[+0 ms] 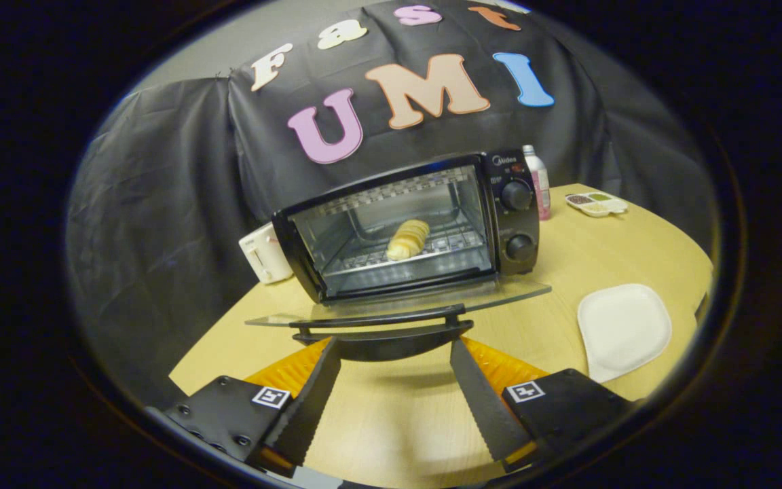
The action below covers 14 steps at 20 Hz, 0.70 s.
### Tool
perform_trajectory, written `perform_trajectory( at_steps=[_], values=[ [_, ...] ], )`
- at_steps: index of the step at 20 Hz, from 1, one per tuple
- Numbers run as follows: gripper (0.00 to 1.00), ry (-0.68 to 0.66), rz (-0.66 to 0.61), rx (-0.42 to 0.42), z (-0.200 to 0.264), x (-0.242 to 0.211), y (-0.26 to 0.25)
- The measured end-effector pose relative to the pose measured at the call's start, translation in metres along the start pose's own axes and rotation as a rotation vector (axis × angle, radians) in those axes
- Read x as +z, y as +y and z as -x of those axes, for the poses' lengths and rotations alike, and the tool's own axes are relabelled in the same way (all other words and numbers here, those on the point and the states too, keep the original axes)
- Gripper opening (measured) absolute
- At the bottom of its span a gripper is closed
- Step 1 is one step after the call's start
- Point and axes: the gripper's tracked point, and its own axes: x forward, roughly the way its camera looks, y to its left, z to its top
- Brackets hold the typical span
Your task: Open the toaster oven, put the food inside, and close the toaster oven door.
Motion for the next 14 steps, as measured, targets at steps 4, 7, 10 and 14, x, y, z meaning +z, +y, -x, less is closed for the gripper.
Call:
perform_trajectory(
  at_steps=[4,7,10,14],
  values=[
    [0.99,-0.044,0.030,-0.007,-0.010,0.032,0.004],
    [0.99,-0.064,0.077,-0.055,-0.024,0.048,-0.003],
    [0.98,-0.090,0.068,-0.034,-0.033,0.059,0.002],
    [0.98,-0.117,0.082,-0.037,-0.040,0.072,0.002]
  ],
)
